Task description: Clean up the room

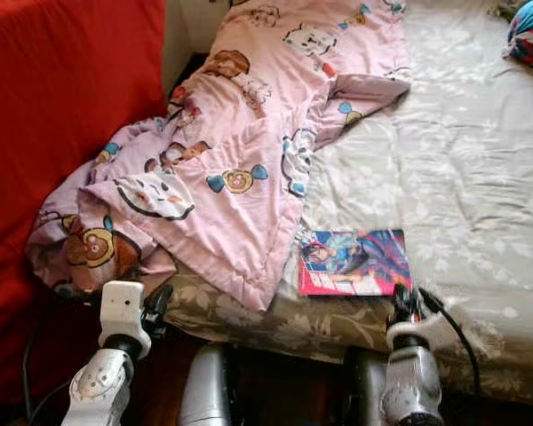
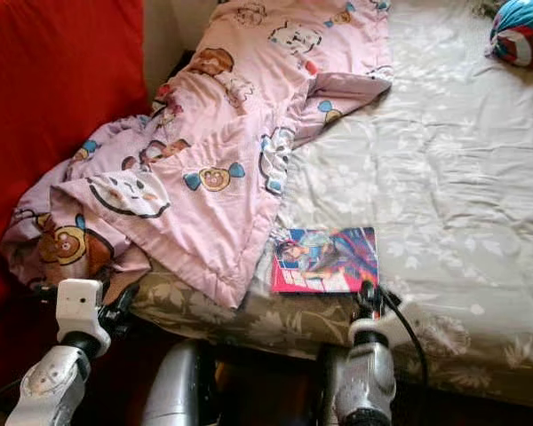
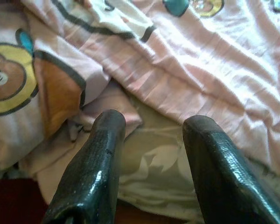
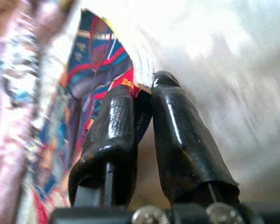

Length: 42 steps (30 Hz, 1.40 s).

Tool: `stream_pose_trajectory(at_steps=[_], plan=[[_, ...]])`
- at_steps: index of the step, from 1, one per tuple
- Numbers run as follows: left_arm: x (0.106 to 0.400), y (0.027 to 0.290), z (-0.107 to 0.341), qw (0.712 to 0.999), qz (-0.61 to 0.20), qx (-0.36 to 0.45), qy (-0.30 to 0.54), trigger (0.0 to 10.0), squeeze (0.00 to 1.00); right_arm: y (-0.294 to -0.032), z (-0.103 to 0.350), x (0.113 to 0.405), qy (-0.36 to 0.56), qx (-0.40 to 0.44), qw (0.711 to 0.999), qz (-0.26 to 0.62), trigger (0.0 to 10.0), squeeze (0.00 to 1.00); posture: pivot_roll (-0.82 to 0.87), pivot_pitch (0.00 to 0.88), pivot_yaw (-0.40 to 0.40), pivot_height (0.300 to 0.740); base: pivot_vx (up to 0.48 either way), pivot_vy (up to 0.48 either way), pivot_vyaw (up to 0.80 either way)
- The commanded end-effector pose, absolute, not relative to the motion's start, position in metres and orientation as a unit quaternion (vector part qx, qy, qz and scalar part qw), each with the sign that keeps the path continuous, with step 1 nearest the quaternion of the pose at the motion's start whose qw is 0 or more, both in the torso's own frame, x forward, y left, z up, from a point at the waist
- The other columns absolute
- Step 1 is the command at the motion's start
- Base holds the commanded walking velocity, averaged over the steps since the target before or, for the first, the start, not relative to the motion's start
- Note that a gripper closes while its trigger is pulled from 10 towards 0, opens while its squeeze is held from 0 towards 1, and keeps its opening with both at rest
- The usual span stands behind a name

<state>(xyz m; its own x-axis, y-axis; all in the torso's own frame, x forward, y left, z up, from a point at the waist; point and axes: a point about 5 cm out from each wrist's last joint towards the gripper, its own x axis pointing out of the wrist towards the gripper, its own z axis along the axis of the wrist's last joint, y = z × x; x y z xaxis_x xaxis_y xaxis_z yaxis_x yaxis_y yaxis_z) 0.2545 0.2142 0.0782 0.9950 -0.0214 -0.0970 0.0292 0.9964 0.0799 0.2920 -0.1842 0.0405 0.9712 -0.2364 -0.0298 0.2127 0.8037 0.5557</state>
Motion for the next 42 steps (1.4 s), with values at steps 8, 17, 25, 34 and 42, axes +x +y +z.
stream_pose_trajectory(at_steps=[8, 17, 25, 34, 42], plan=[[0.264, 0.211, 0.068, 0.998, 0.013, 0.022, 0.05, 10.0, 0.0, -0.172, 0.091, 0.303, -0.092, 0.1, 0.991, -0.015, 10.0, 0.0, 0.04, 0.072, 0.014, 0.578, 0.0, 0.0, 0.0], [0.27, 0.206, 0.064, 0.999, 0.022, 0.006, 0.044, 10.0, 0.0, -0.174, 0.095, 0.299, -0.081, 0.056, 0.995, -0.015, 10.0, 0.0, 0.03, 0.034, -0.01, 0.603, 0.0, 0.0, 0.0], [0.265, 0.214, 0.043, 0.996, 0.034, 0.001, 0.078, 10.0, 0.0, -0.167, 0.091, 0.297, -0.058, 0.046, 0.997, -0.017, 10.0, 0.0, 0.01, 0.0, -0.001, 0.663, 0.0, 0.0, 0.0], [0.263, 0.211, 0.028, 0.994, 0.029, -0.001, 0.101, 10.0, 0.0, -0.166, 0.09, 0.295, -0.051, 0.043, 0.998, -0.015, 10.0, 0.0, 0.0, 0.0, -0.001, 0.713, 0.0, 0.0, 0.0], [0.242, 0.214, -0.015, 0.979, 0.047, -0.012, 0.198, 10.0, 0.0, -0.163, 0.075, 0.293, -0.008, 0.058, 0.998, -0.021, 10.0, 0.0, 0.0, 0.0, -0.004, 0.732, 0.0, 0.0, 0.0]])
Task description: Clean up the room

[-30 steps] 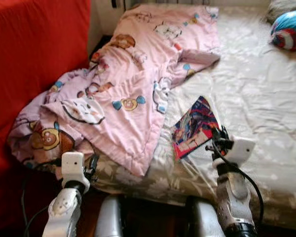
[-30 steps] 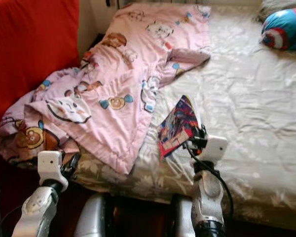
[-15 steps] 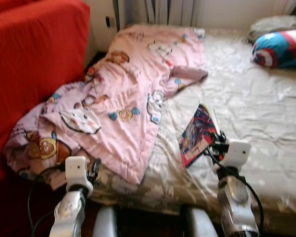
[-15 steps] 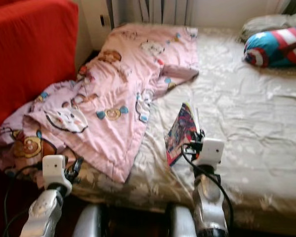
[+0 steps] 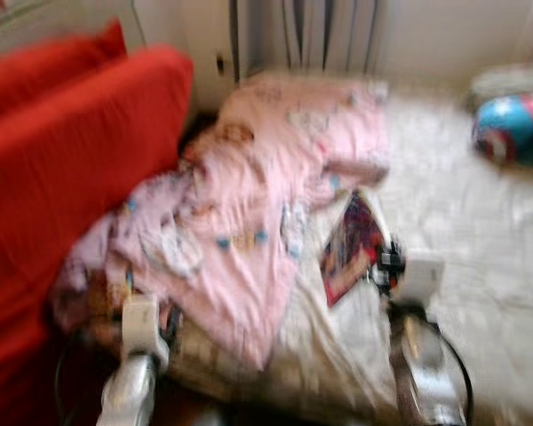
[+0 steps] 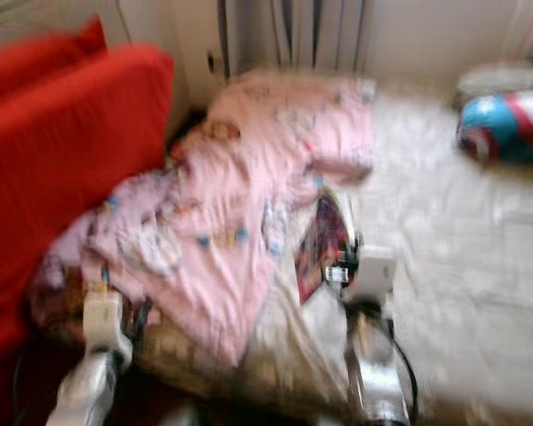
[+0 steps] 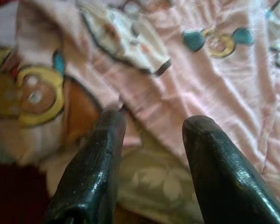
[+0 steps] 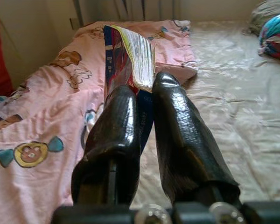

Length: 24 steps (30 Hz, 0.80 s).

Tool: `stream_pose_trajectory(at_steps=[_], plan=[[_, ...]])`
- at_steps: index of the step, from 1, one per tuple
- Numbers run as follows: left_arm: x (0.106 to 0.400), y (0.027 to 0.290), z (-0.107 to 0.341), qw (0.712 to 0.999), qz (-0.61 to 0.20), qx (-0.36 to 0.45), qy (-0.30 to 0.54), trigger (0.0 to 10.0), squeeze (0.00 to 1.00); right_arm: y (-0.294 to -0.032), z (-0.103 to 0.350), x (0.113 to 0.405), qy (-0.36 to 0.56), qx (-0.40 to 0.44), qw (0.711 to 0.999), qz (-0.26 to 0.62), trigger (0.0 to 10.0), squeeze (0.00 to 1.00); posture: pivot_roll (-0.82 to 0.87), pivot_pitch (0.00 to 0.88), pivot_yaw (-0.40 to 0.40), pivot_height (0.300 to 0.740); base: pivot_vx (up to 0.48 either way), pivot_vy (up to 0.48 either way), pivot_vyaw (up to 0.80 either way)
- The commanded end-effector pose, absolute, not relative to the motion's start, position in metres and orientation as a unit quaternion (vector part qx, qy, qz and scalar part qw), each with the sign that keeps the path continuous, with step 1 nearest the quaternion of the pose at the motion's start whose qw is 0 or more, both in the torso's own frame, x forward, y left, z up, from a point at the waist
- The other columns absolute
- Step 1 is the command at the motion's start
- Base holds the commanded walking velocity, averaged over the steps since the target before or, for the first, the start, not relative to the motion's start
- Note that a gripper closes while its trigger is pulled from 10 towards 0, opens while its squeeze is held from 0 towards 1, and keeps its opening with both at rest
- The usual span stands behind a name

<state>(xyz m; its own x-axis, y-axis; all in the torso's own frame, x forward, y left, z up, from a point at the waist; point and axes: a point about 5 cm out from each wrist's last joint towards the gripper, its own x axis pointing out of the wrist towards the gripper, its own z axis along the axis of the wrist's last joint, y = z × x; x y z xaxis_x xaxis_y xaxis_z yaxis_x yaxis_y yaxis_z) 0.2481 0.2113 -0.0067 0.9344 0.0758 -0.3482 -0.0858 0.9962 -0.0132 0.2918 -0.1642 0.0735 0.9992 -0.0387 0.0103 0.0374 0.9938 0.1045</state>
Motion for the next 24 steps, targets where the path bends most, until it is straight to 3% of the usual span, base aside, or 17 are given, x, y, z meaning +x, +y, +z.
stream_pose_trajectory(at_steps=[1, 17, 24], plan=[[0.24, 0.215, -0.018, 0.977, 0.047, -0.014, 0.206, 10.0, 0.0, -0.163, 0.074, 0.293, -0.006, 0.061, 0.998, -0.024, 10.0, 0.0, 0.0, 0.0, -0.004, 0.732, 0.0, 0.0, 0.0], [0.184, 0.23, -0.07, 0.921, 0.072, -0.001, 0.382, 10.0, 0.0, -0.169, 0.075, 0.299, -0.003, 0.072, 0.996, -0.046, 10.0, 0.0, 0.0, 0.0, -0.003, 0.732, 0.0, 0.0, 0.0], [0.176, 0.223, -0.077, 0.913, 0.058, 0.008, 0.404, 10.0, 0.0, -0.172, 0.073, 0.298, 0.007, 0.066, 0.996, -0.051, 10.0, 0.0, 0.0, 0.0, -0.007, 0.732, 0.0, 0.0, -0.77]])
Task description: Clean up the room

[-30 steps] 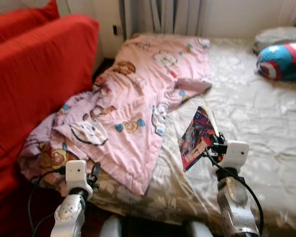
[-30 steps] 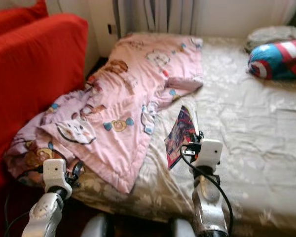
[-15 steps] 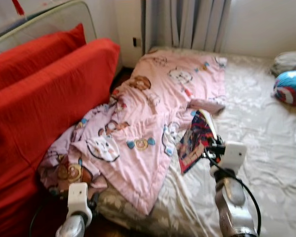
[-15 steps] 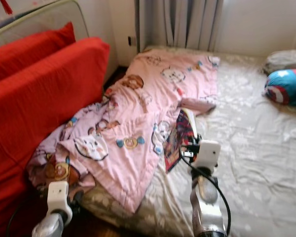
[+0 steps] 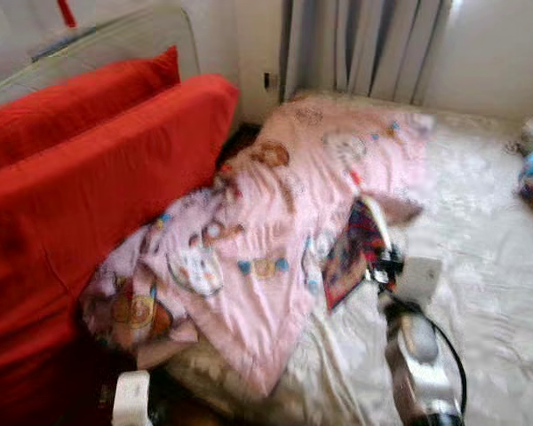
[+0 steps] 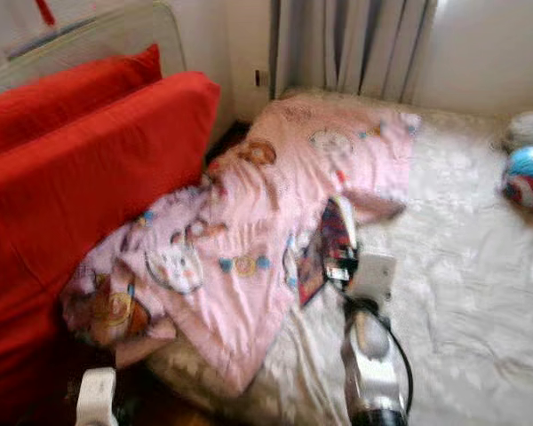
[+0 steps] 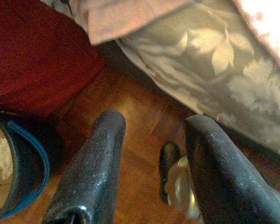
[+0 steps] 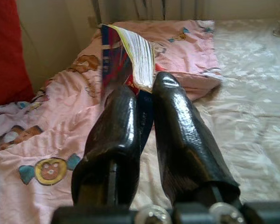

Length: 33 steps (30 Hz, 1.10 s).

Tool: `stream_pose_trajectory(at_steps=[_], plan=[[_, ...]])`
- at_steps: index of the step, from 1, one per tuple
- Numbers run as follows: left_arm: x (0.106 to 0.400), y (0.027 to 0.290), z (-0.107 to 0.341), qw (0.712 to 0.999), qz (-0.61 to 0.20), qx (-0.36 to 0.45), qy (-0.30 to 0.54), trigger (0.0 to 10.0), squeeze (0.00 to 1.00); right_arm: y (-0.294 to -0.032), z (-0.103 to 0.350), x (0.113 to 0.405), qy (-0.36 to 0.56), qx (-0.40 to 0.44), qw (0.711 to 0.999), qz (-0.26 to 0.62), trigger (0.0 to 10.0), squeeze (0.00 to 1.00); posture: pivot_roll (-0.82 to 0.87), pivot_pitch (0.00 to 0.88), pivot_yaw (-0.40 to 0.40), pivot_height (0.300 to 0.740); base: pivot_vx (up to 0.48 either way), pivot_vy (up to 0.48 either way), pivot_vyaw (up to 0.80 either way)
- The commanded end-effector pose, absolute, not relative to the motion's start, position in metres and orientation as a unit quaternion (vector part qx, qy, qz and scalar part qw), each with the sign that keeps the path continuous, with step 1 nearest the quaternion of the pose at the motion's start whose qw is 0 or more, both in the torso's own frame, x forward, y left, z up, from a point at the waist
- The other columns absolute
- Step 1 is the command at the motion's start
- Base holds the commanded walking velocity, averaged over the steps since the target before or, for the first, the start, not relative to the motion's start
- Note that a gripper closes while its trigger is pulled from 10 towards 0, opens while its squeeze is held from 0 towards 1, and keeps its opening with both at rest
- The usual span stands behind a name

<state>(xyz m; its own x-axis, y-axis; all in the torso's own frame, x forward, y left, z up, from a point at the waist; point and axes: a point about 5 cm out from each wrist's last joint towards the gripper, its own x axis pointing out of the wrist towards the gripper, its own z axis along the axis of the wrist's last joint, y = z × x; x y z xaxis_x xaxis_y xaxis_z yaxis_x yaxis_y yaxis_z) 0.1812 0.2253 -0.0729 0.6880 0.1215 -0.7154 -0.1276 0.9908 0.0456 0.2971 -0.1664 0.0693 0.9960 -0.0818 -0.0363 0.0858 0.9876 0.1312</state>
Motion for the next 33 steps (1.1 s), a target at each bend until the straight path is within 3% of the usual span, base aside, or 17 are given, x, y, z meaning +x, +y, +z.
stream_pose_trajectory(at_steps=[1, 15, 26, 33], plan=[[0.1758, 0.2227, -0.0766, 0.913, 0.058, 0.008, 0.404, 10.0, 0.0, -0.1715, 0.073, 0.2977, 0.007, 0.066, 0.996, -0.051, 10.0, 0.0, 0.0, 0.0, -0.007, 0.732, 0.0, 0.0, -0.76], [0.1745, 0.223, -0.0774, 0.912, 0.048, 0.02, 0.407, 10.0, 0.0, -0.1652, 0.0731, 0.2999, 0.01, 0.071, 0.996, -0.049, 10.0, 0.0, 0.01, 0.0, -0.009, 0.732, 0.0, 0.0, -0.75], [0.1742, 0.2192, -0.0786, 0.911, 0.044, 0.022, 0.41, 10.0, 0.0, -0.1708, 0.0777, 0.3059, 0.006, 0.056, 0.997, -0.06, 10.0, 0.0, 0.01, 0.0, -0.012, 0.732, 0.0, -0.182, 0.0], [0.1749, 0.2197, -0.0781, 0.911, 0.044, 0.023, 0.409, 10.0, 0.0, -0.1687, 0.0774, 0.3059, 0.005, 0.061, 0.996, -0.06, 10.0, 0.0, 0.01, 0.002, -0.013, 0.732, 0.0, -0.241, -0.69]])
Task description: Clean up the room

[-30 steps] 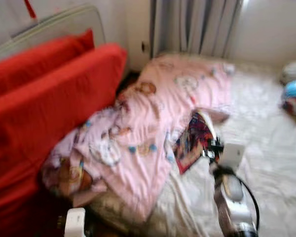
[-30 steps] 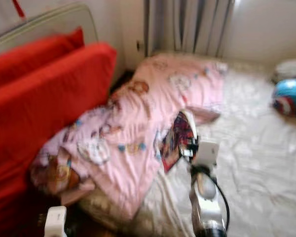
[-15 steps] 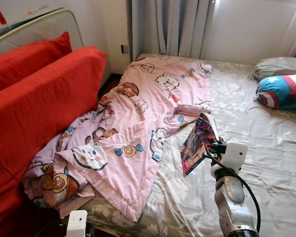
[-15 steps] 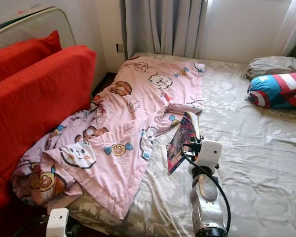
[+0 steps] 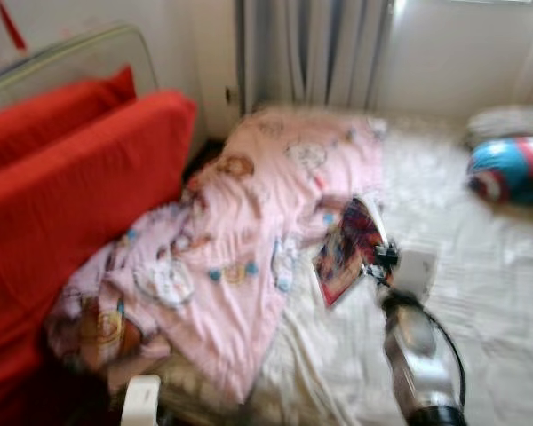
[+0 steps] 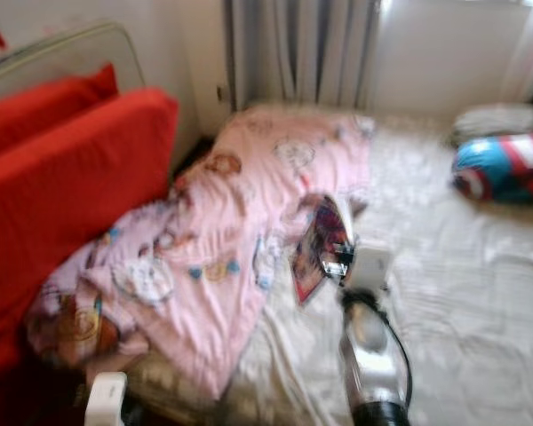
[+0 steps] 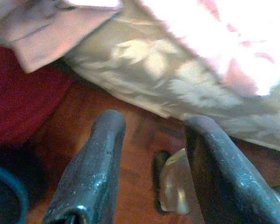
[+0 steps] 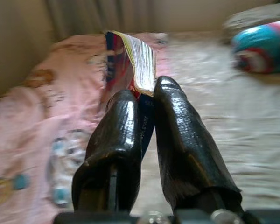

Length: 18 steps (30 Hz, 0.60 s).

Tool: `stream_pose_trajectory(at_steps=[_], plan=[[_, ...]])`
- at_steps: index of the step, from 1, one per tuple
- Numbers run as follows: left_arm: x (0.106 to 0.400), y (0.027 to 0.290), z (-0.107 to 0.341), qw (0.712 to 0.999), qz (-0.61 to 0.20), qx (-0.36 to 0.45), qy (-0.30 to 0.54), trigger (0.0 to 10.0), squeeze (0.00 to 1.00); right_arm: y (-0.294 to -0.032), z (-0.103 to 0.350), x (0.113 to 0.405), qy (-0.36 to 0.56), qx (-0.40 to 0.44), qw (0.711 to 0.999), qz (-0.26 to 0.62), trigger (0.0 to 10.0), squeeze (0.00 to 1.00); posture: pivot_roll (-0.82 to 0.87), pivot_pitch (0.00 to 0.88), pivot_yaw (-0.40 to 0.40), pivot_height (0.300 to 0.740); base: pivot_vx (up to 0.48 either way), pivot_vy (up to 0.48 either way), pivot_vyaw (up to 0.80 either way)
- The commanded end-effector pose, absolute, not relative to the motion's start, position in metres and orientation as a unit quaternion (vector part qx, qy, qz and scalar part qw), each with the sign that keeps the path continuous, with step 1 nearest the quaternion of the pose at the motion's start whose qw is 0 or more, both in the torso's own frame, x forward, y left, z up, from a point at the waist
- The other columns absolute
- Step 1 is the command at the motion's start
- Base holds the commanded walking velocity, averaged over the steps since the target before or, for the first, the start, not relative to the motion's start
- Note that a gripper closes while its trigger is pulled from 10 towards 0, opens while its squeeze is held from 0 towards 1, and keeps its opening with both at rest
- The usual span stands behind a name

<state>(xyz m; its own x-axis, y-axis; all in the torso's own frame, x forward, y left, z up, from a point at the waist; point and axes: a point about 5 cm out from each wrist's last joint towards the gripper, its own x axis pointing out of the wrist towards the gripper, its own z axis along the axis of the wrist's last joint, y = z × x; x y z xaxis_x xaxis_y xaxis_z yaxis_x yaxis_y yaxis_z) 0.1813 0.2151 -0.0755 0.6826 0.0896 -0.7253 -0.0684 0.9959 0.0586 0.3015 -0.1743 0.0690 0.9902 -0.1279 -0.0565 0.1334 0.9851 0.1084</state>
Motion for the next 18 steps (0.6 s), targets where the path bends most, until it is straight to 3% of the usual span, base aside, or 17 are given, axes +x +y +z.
stream_pose_trajectory(at_steps=[1, 3, 18], plan=[[0.1749, 0.2197, -0.0781, 0.911, 0.044, 0.023, 0.409, 10.0, 0.0, -0.1687, 0.0774, 0.3059, 0.005, 0.061, 0.996, -0.06, 10.0, 0.0, 0.01, 0.002, -0.013, 0.732, 0.0, -0.24, -0.71], [0.1749, 0.2201, -0.0781, 0.911, 0.044, 0.024, 0.409, 10.0, 0.0, -0.168, 0.0774, 0.3056, 0.003, 0.059, 0.996, -0.061, 10.0, 0.0, 0.01, 0.002, -0.012, 0.732, 0.0, -0.242, -0.61], [0.1737, 0.2198, -0.0787, 0.91, 0.04, 0.028, 0.412, 10.0, 0.0, -0.1665, 0.077, 0.3054, -0.001, 0.055, 0.997, -0.061, 10.0, 0.0, 0.01, 0.0, -0.009, 0.732, 0.0, 0.0, 0.0]])
